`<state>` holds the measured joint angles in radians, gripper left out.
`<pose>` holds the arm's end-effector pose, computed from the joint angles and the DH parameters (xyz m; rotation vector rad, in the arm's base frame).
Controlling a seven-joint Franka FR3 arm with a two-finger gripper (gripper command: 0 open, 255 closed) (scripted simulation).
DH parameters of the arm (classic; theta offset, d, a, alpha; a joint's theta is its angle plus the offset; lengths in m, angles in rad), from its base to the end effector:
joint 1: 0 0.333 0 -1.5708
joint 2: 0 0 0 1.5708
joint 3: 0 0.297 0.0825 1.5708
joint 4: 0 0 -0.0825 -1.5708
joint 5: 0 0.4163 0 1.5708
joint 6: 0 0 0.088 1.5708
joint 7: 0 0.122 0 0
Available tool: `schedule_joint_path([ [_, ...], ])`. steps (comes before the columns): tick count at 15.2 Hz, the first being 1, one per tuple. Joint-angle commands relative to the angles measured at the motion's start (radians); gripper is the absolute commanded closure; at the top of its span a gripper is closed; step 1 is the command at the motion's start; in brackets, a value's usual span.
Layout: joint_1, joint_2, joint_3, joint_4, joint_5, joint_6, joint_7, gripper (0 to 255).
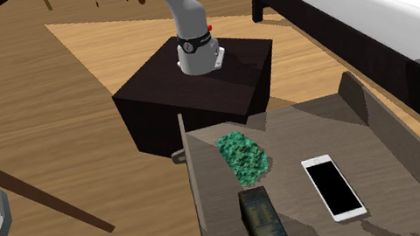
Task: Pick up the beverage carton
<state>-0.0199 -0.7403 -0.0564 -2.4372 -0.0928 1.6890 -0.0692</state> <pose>0.3694 -0.0400 0.5144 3.0880 0.0296 -0.0185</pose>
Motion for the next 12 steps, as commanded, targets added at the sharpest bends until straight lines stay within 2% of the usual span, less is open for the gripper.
schedule_joint_path([
  [1, 0.0, 0.0, 0.0, 0.0, 0.0, 0.0, 0.0, 0],
  [12, 0.103, 0.208, 0.093, -0.116, 0.08, 0.367, 0.053, 0],
])
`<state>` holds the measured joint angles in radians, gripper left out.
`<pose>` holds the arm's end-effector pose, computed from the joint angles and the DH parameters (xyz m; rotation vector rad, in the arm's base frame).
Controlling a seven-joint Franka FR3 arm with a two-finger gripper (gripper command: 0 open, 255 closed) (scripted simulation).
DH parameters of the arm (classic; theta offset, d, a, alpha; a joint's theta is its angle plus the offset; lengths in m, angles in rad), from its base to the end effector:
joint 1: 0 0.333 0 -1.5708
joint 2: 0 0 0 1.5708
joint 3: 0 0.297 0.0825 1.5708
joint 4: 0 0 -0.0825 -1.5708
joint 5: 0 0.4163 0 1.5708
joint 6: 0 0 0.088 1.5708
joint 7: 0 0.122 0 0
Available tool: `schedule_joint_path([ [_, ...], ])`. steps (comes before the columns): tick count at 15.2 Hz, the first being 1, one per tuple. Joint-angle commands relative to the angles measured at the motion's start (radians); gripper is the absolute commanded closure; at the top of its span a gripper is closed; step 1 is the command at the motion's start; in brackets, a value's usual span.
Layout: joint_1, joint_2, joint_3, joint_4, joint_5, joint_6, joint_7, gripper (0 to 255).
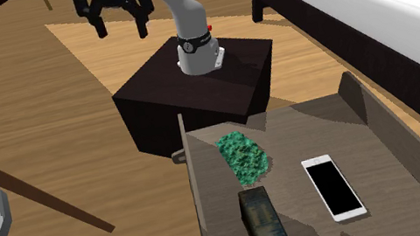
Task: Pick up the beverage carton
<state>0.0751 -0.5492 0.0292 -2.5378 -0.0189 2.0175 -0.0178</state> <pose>0.4187 0.0419 0.4164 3.1039 0.1957 0.0466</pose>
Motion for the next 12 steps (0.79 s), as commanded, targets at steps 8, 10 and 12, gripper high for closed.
schedule_joint_path([
  [8, 0.073, 0.251, 0.082, -0.004, 0.036, 0.298, 0.04, 0],
  [10, 0.086, 0.317, 0.102, 0.011, 0.035, 0.358, 0.053, 0],
  [12, 0.097, 0.385, 0.121, 0.032, 0.029, 0.414, 0.067, 0],
])
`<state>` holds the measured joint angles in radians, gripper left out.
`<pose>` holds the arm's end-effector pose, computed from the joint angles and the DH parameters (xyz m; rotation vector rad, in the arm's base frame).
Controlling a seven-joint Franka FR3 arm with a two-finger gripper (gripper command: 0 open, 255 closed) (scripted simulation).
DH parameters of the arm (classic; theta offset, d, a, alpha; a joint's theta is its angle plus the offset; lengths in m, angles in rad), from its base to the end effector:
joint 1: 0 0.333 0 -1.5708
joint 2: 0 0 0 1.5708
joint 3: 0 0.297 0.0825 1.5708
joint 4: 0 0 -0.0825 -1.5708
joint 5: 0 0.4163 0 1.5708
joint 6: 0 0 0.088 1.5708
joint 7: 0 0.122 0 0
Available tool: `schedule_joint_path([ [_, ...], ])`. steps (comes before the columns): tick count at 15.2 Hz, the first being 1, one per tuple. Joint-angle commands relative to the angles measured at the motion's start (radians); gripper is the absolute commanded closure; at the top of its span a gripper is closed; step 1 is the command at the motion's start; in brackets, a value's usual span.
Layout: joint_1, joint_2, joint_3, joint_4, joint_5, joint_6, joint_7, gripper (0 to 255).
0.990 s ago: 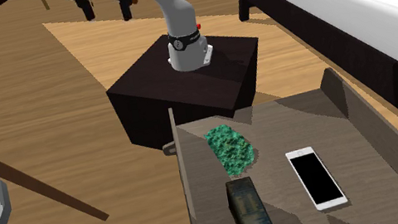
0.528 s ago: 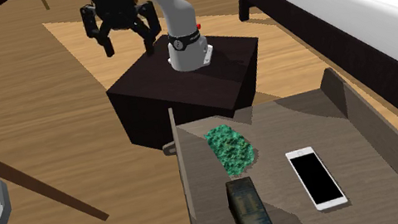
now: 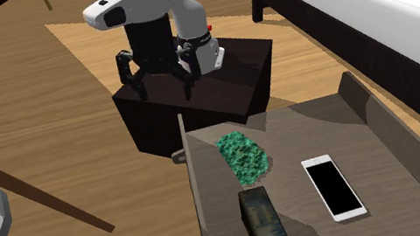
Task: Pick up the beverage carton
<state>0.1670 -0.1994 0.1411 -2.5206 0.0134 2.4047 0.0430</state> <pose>0.4586 0.1439 0.3018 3.1096 0.3969 0.1312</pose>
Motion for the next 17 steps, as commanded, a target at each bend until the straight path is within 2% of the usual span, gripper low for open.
schedule_joint_path([
  [1, 0.011, 0.069, 0.019, 0.026, -0.008, 0.054, 0.015, 0],
  [9, 0.066, 0.35, 0.069, 0.162, -0.106, 0.229, 0.112, 0],
  [17, 0.176, 0.625, 0.048, 0.366, -0.236, 0.329, 0.216, 0],
])
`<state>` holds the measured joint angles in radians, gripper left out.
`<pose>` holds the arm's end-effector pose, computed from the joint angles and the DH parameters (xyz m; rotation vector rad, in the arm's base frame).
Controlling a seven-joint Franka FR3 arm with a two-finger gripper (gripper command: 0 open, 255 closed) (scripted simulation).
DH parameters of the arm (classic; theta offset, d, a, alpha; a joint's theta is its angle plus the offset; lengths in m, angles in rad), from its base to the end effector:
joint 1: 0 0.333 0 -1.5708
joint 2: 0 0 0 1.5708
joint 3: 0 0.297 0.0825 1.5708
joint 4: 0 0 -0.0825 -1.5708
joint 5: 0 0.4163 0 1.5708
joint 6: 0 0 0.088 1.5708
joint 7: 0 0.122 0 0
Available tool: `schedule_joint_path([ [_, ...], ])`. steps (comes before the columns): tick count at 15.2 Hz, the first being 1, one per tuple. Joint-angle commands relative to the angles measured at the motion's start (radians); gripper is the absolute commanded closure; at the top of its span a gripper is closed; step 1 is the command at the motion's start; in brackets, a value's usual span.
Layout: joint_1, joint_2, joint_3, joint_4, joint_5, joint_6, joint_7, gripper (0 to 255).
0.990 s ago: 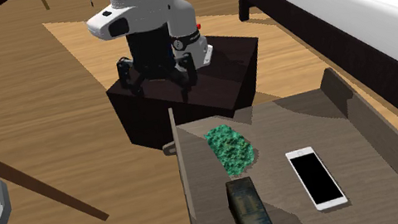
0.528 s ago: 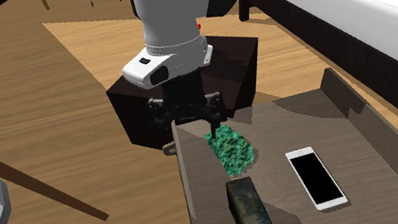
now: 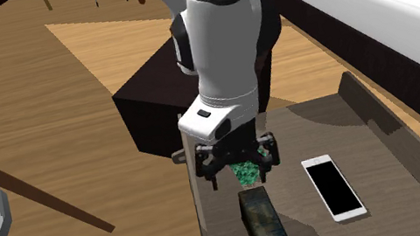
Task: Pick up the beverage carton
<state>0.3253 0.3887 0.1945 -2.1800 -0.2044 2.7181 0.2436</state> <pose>0.5071 0.3015 0.1684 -3.0229 -0.6695 -0.2479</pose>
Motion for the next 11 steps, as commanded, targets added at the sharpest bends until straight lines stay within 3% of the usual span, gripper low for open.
schedule_joint_path([
  [1, 0.034, 0.071, -0.01, 0.055, -0.03, 0.023, 0.024, 0],
  [3, 0.062, 0.128, -0.019, 0.108, -0.048, 0.034, 0.037, 0],
  [11, 0.088, 0.217, -0.053, 0.131, -0.076, 0.103, 0.061, 0],
])
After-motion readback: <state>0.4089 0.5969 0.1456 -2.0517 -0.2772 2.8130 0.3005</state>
